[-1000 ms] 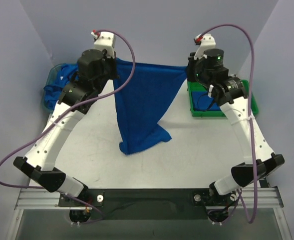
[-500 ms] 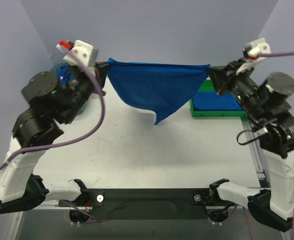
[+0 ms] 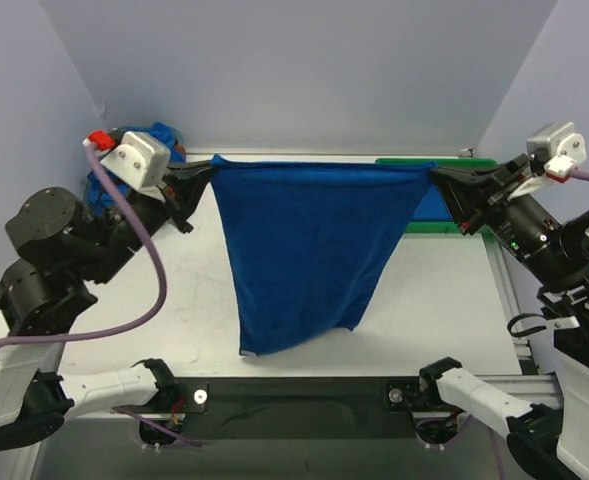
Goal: Fold and stack the towels
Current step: Flatten out the crumpled towel, then fold the towel
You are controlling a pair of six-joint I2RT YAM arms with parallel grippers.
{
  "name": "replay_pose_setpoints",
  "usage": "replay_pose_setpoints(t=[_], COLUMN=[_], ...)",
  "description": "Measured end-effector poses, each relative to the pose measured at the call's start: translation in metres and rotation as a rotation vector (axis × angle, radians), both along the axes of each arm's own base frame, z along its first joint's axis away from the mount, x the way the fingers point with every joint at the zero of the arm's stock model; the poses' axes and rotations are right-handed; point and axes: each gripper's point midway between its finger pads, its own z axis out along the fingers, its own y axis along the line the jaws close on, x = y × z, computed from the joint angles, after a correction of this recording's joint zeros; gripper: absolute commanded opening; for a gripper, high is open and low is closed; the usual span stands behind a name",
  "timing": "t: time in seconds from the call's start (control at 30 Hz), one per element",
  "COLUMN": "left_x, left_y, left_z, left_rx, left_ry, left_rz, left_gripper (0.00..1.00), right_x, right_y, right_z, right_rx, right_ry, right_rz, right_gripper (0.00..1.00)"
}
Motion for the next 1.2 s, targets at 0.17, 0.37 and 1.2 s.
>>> replay_pose_setpoints(t=[0.17, 0.37, 1.2], left_x=[0.05, 0.181, 0.368], left_y=[-0.006, 0.016, 0.03], left_z=[-0.038, -0.117, -0.373], left_rx=[0.055, 0.056, 0.136], left_ry=[0.081, 0.303, 0.71], left_rz=[0.18, 0.42, 0.513], left_gripper=[0.0, 0.0, 0.0], right_x=[0.042, 0.143, 0.34], right_y=[0.004, 0.025, 0.044], right_z=[-0.022, -0.09, -0.353], right_rx=[-0.029, -0.125, -0.278], right_ry=[0.087, 0.283, 0.639], right_rz=[-0.073, -0.16, -0.187], right_gripper=[0.0, 0.0, 0.0])
